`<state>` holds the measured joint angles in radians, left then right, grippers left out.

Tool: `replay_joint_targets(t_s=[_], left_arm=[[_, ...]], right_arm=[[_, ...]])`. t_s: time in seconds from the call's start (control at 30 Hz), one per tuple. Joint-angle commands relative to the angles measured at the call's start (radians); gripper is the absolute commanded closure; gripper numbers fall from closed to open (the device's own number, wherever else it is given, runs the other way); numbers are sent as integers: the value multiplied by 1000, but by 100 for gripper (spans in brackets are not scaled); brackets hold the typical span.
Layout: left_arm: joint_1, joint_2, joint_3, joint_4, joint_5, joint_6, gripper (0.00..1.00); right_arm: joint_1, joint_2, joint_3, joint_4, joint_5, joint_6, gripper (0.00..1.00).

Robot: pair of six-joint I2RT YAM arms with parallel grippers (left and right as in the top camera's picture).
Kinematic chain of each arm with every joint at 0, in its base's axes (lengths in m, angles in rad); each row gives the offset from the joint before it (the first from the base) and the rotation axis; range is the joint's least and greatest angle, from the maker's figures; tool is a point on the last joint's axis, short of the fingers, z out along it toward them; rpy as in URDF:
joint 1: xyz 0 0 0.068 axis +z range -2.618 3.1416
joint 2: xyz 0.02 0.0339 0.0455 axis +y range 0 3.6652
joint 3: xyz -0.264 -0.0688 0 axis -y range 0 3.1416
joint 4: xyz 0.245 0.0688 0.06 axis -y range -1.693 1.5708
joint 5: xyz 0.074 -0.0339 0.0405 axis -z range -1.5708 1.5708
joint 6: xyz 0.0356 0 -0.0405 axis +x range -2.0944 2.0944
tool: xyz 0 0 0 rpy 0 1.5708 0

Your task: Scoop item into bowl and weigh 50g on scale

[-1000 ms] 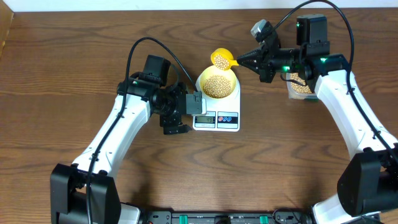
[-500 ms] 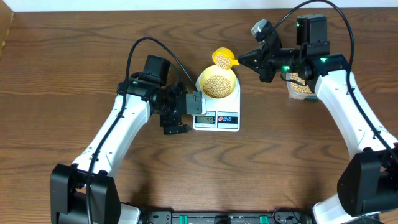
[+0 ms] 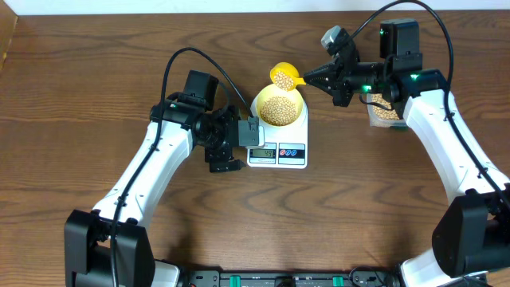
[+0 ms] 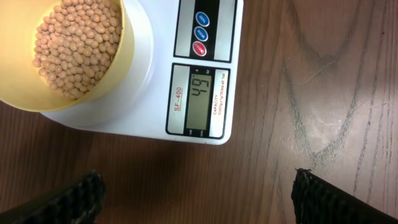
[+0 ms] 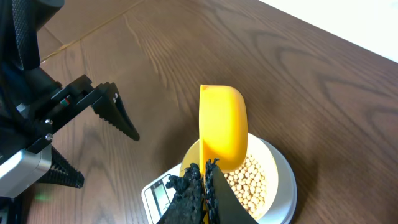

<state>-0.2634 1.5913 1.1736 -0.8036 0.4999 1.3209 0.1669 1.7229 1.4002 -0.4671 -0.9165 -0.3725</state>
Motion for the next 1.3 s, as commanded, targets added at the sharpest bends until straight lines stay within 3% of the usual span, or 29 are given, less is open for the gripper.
replay_joint_targets(t_s=[0.0, 0.3, 1.27], left_arm=[[5, -11, -3, -2, 23, 3, 2], [5, -11, -3, -2, 23, 3, 2], [5, -11, -3, -2, 23, 3, 2]], right_arm=[[11, -21, 13, 3, -18, 2, 99], [14, -21, 13, -13, -74, -50, 99], [13, -21, 13, 6, -17, 14, 99]])
